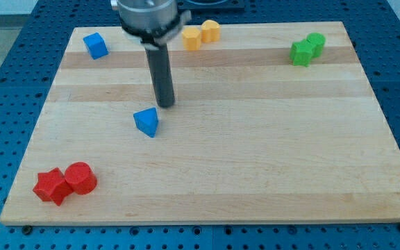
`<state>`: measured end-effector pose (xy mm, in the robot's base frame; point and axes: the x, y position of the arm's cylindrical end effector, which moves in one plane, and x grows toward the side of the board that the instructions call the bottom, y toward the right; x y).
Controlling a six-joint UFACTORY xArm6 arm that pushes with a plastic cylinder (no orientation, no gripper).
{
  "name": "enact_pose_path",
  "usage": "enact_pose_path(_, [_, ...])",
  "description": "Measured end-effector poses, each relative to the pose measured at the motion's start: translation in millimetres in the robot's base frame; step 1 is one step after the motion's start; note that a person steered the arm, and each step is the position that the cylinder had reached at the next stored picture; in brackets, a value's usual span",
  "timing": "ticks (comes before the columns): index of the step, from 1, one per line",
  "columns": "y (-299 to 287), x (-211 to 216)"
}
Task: Push the triangle towards the hexagon
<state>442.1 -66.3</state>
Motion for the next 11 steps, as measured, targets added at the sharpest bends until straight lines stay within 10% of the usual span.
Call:
enact_pose_path(1, [12.0, 56.5])
enact_pose_path(5, [-46.1, 60.8])
enact_pose_path(9, [-56.2, -139.7])
enact_pose_path(11, [-58.8, -76.2])
